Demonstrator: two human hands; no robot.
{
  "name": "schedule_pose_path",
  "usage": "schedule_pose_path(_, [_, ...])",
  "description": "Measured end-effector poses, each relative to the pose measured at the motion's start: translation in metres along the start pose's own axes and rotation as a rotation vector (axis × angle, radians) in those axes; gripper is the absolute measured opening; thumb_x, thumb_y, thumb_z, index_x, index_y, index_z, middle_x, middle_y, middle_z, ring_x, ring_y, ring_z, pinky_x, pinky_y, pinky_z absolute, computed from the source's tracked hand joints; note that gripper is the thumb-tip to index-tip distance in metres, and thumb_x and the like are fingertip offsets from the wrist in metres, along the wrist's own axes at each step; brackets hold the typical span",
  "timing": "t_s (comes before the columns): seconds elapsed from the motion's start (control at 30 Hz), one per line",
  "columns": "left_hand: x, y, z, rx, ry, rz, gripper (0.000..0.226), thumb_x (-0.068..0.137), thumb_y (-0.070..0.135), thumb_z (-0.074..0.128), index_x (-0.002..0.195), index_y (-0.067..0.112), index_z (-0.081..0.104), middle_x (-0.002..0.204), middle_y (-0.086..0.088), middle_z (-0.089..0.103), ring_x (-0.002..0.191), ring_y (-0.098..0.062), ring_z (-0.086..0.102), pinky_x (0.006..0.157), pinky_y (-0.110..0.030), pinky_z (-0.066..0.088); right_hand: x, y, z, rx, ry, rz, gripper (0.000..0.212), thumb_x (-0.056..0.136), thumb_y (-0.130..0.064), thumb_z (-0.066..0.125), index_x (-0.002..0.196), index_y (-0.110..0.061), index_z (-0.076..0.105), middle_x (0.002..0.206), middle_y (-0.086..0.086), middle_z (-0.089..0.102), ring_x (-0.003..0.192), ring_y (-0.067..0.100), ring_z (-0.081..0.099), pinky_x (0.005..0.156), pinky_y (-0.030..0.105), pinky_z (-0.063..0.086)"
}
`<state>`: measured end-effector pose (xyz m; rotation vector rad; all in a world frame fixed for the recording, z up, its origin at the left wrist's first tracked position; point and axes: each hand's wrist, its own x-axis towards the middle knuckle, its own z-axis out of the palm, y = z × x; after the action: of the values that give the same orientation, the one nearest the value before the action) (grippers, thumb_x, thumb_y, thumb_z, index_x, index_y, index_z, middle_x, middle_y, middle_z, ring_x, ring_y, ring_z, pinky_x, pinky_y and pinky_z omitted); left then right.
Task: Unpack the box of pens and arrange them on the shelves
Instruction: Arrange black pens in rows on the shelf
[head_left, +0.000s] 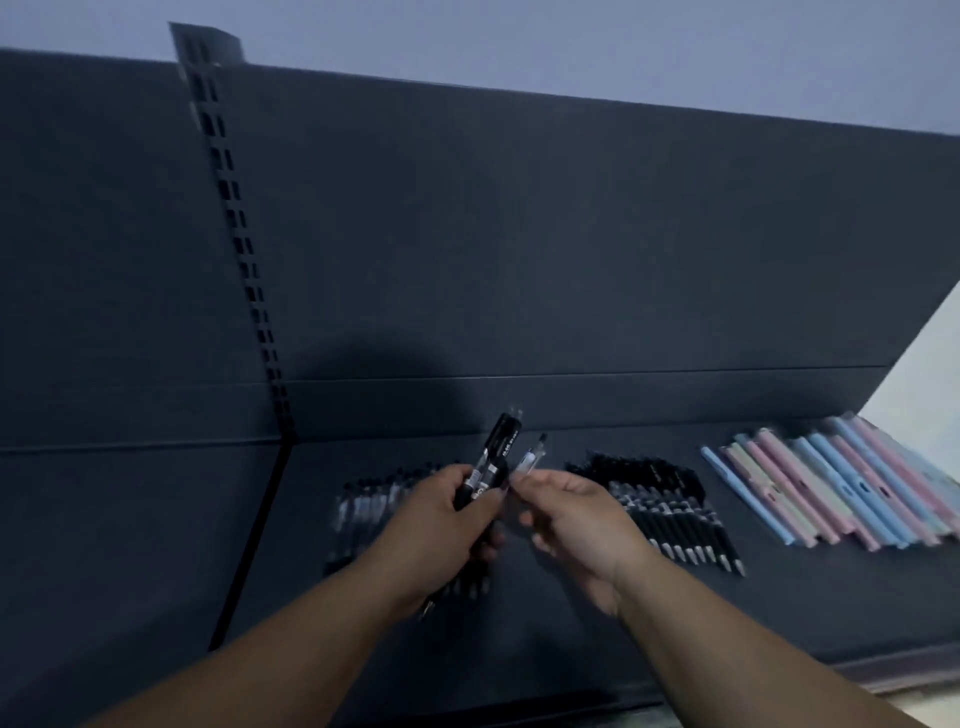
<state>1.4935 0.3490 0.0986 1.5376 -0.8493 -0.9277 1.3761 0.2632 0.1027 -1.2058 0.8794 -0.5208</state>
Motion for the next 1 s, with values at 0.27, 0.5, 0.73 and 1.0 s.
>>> schedule_pose_path(0.27, [0.021, -0.004, 0.049, 0.04, 0.32, -0.061, 0.014, 0.092, 0.014, 0.057, 0.106, 0.017, 0.057, 0.073, -0.002, 0.07, 0.057, -0.008, 0.062, 0.058, -0.023, 0.051, 0.018, 0.003, -0.072, -0.101, -0.051, 0.106, 0.013, 0.095, -0.02, 0.058, 0.094, -0.01, 0.066, 0.072, 0.002, 0.063, 0.056, 0.01, 0.054, 0.05, 0.021, 0.044])
schedule_pose_path(0.5, [0.011, -0.009, 0.04, 0.019, 0.579, -0.091, 0.013, 0.092, 0.016, 0.059, 0.105, 0.014, 0.06, 0.073, -0.002, 0.068, 0.053, -0.005, 0.059, 0.046, -0.016, 0.046, 0.046, 0.019, -0.042, -0.426, -0.217, 0.088, 0.022, 0.095, -0.023, 0.058, 0.114, -0.013, 0.062, 0.085, 0.002, 0.066, 0.058, 0.007, 0.058, 0.051, 0.019, 0.047])
schedule_pose_path(0.73, [-0.005, -0.023, 0.023, -0.009, 0.661, -0.145, 0.034, 0.093, 0.019, 0.058, 0.126, 0.018, 0.051, 0.072, 0.0, 0.069, 0.056, -0.006, 0.059, 0.054, -0.021, 0.045, 0.049, 0.031, -0.023, -0.862, -0.254, -0.2, 0.047, 0.072, -0.034, 0.08, 0.114, -0.028, 0.06, 0.113, -0.005, 0.055, 0.099, 0.013, 0.06, 0.084, 0.02, 0.047])
schedule_pose_path(1.0, [-0.001, -0.013, 0.012, 0.03, 0.445, -0.098, 0.023, 0.093, 0.022, 0.058, 0.115, 0.016, 0.06, 0.078, 0.0, 0.071, 0.068, -0.009, 0.065, 0.069, -0.029, 0.057, 0.045, 0.032, -0.018, -0.751, -0.083, -0.281, 0.028, 0.082, -0.037, 0.071, 0.105, -0.023, 0.071, 0.102, -0.01, 0.066, 0.095, 0.008, 0.063, 0.087, 0.02, 0.048])
